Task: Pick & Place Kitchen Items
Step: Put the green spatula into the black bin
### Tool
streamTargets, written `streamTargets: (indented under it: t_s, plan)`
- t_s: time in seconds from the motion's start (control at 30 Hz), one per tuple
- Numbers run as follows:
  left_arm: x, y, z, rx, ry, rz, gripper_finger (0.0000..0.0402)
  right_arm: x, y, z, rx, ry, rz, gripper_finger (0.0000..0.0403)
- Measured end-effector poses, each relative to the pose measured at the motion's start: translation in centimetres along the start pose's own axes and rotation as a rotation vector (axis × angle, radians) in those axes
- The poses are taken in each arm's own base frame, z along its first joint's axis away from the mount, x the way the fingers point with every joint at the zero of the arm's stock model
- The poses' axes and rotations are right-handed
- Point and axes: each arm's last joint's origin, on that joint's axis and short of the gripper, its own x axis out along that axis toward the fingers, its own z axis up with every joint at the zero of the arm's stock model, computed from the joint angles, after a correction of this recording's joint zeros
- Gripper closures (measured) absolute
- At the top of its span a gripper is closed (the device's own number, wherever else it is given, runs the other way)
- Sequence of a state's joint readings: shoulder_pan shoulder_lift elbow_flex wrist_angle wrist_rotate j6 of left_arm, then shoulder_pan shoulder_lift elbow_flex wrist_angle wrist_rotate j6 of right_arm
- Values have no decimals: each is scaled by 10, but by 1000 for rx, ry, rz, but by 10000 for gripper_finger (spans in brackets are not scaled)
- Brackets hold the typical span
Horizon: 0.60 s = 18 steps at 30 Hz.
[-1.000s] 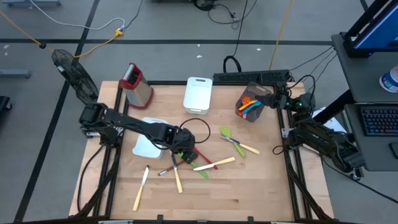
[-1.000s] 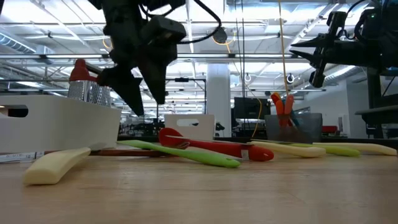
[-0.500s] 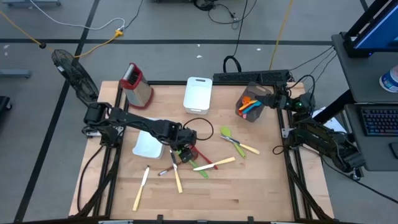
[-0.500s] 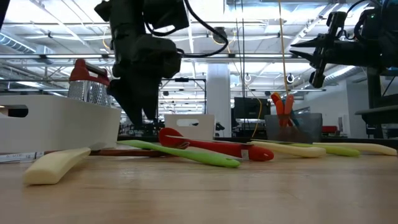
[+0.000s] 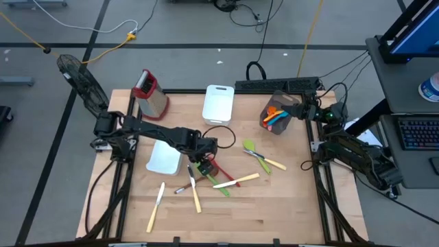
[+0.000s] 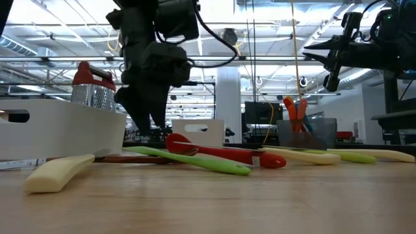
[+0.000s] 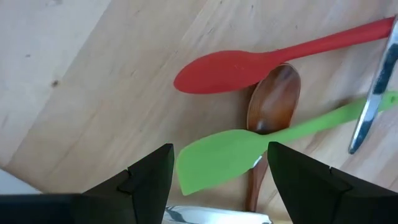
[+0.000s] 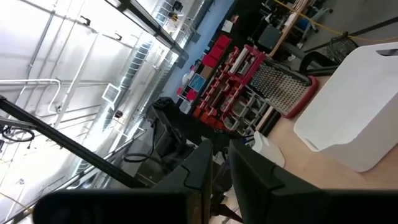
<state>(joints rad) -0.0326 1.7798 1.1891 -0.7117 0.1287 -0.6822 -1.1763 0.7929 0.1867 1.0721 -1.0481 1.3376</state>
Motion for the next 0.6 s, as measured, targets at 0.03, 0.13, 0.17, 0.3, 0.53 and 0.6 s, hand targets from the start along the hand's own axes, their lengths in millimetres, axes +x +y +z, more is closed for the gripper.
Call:
streamTargets:
  t_s: [0.03, 0.13, 0.17, 0.3, 0.53, 0.6]
  plan:
    - [2, 1, 0, -4, 12, 6, 135, 0, 0, 0, 0, 0, 0, 353]
    - [9, 2, -1, -10, 45, 17, 135, 0, 0, 0, -3, 0, -1, 353]
    - [12, 2, -2, -12, 59, 16, 135, 0, 0, 0, -6, 0, -2, 353]
    - [23, 3, -2, -26, 105, 16, 135, 0, -1, 0, -7, 1, -4, 353]
    - [22, 3, -2, -26, 123, -11, 135, 0, -1, 0, -7, 1, -4, 353]
    - [22, 2, -3, -24, 139, -30, 135, 0, -1, 0, -8, 0, -4, 353]
